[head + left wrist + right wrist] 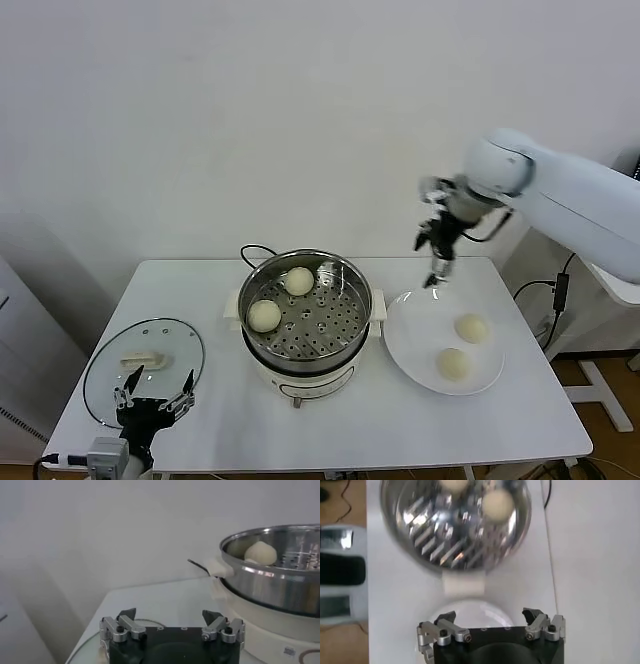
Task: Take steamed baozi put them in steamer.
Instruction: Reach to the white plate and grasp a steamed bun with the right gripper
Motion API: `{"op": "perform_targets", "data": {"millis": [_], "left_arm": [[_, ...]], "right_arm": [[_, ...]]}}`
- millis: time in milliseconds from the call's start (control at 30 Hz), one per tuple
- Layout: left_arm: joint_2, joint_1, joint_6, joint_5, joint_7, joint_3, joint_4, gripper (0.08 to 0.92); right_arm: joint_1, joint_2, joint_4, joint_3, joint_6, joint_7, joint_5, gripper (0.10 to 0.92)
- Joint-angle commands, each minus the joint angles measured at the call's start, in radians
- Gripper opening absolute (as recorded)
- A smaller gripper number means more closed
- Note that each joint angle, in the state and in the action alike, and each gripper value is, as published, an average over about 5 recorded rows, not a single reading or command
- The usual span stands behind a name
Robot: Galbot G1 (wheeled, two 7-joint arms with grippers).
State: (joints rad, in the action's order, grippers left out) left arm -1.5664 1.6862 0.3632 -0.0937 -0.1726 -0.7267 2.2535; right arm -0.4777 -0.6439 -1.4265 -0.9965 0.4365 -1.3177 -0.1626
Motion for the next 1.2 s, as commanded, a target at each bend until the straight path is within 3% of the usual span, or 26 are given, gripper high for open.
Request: {"op": "perform_targets", "data": {"millis": [33, 467, 1200], "left_arm": [[-0.008, 0.033, 0.001, 0.015, -0.007, 0.005, 0.007, 0.823], [-0.004, 0.025, 0.014, 0.033, -0.012, 0.009, -0.009, 0.823], [0.012, 0.014, 0.025, 0.036, -0.014, -0.003, -0.045, 0.823]], "right_arm": [[0.444, 0.155, -0.011, 0.328, -0.217, -0.049, 0.261, 0.823], [0.676, 0.074, 0.025, 0.476, -0.241, -0.025, 0.426, 0.823], [0.734, -0.063, 0.088, 0.516, -0.231, 0.030, 0.528, 0.823]]}}
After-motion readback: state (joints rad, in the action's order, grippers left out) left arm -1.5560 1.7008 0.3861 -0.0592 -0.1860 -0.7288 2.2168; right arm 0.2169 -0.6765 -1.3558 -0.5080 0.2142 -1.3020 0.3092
